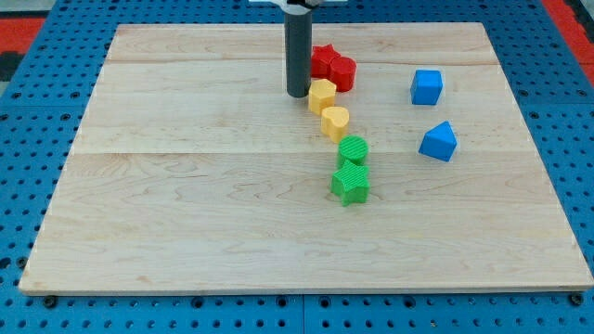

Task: Place the yellow heart above the green circle

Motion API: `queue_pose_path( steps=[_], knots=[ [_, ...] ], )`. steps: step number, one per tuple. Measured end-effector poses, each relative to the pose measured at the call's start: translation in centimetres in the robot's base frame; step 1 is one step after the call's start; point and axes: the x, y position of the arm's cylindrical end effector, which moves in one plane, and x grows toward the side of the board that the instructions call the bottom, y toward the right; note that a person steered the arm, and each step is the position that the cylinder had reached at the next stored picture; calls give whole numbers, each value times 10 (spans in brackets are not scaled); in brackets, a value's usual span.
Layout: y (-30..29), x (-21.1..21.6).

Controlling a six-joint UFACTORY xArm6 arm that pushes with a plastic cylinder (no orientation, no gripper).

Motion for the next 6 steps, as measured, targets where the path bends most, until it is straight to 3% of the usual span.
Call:
queue_pose_path(
  steps=[1, 3, 4, 6],
  knots=[
    [-23, 4],
    [5, 48],
    [37, 45],
    [1, 38]
  ],
)
